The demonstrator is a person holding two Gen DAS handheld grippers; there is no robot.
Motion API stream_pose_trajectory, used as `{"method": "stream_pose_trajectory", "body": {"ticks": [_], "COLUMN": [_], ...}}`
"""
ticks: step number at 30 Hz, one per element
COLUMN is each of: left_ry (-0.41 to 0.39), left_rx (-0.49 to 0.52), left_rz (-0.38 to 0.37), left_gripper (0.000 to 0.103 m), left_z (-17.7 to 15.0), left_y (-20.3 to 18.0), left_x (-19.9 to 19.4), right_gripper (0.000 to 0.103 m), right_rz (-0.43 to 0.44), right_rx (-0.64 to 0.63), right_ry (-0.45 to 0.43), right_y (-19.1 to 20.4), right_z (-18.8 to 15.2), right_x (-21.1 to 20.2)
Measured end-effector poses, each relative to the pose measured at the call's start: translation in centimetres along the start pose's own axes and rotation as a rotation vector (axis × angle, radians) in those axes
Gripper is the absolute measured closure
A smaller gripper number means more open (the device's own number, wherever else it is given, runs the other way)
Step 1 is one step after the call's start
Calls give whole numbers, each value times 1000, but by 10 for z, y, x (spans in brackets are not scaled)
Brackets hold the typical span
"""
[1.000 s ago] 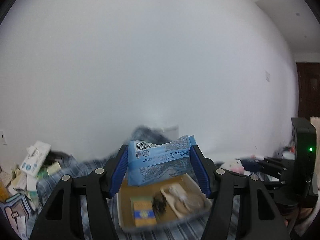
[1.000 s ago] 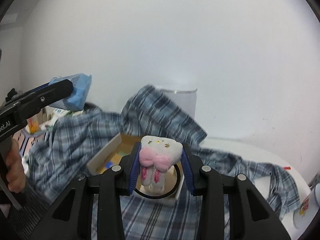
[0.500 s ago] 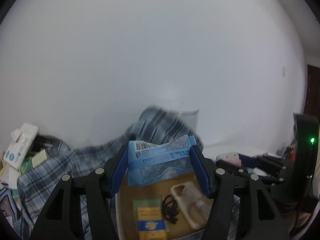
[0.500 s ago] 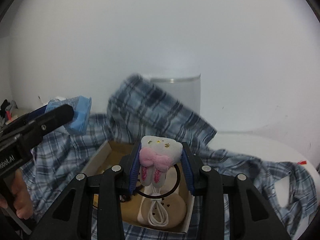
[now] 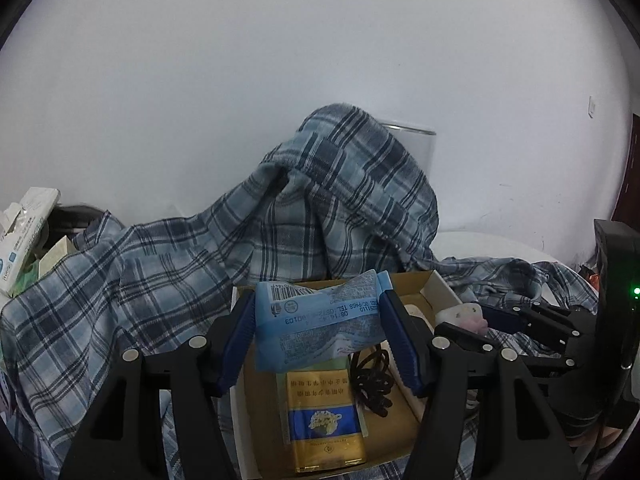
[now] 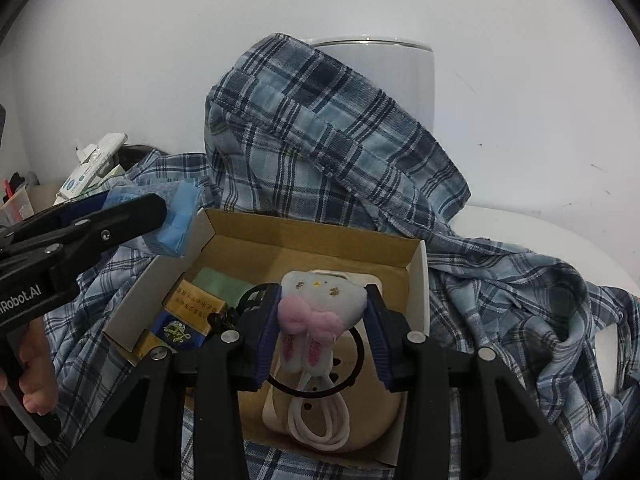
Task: Organize soft objects
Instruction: 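Lower the blue packet into the box with left tool while right places plush toy, then withdraw both tools from the box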
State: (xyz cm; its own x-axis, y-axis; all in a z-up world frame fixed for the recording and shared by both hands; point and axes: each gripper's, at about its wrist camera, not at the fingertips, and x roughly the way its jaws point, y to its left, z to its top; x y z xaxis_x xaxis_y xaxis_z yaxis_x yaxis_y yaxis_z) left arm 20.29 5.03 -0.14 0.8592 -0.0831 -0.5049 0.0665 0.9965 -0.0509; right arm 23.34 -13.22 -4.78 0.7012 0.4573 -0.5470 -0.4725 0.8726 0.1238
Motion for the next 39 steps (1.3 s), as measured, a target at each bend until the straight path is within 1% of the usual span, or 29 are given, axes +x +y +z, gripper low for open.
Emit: {"method": "stream_pose_trajectory", "body": {"ticks": [3,4,6,7,8,10,12,14,16,19,21,26,30,31,33,34,36,37,38,39], "left_ry": [12,16,27,25,18,-4,-1,-16,-34,-80,-128,-222,-292,-301,-320,-335,-368,-376,-389,-400], "left_rx": [-24,-32,-43,-43,-40,-30,-22,-30,-45,-51,-31,3,32,43,68,69,74,75,71,65], "left_rz": [-3,-7,-9,-7,1,14,21,30,23,21,30,27,23,19,13,17,25,24,23,23], "left_gripper": [38,37,28,19,14,13,13,13,13,13,13,13,12,10,9,9,6,0,0,0], "left_z": [-2,-2,-3,-4,-4,-4,-4,-3,0,9,16,24,23,21,18,16,9,7,3,0], "left_y": [2,3,4,4,3,1,0,1,2,-2,-8,-25,-38,-42,-48,-50,-54,-55,-56,-56], "left_x": [2,3,5,5,4,0,-1,-5,-13,-33,-53,-102,-140,-148,-162,-168,-183,-188,-194,-198], "right_gripper": [62,60,51,40,29,22,22,22,22,22,22,19,16,15,10,5,3,0,0,0], "right_rz": [0,0,3,7,7,-17,-40,-45,-52,-50,-47,-51,-64,-66,-65,-54,-42,-53,-69,-103], "right_rx": [-1,0,-1,-5,-8,-13,-16,-11,-4,4,4,11,25,27,26,15,-3,-3,-4,-2], "right_ry": [3,5,8,9,9,1,13,11,3,-17,-43,-135,-221,-240,-276,-284,-311,-334,-360,-394], "right_y": [0,0,-1,-1,0,0,0,-2,-4,-5,-6,-7,-9,-8,-7,-6,-5,-5,-4,-3], "right_z": [0,1,1,1,0,0,0,1,4,11,17,26,26,25,24,22,17,14,10,6], "right_x": [1,2,3,4,4,3,3,0,-6,-21,-36,-85,-125,-134,-151,-159,-174,-181,-189,-196]}}
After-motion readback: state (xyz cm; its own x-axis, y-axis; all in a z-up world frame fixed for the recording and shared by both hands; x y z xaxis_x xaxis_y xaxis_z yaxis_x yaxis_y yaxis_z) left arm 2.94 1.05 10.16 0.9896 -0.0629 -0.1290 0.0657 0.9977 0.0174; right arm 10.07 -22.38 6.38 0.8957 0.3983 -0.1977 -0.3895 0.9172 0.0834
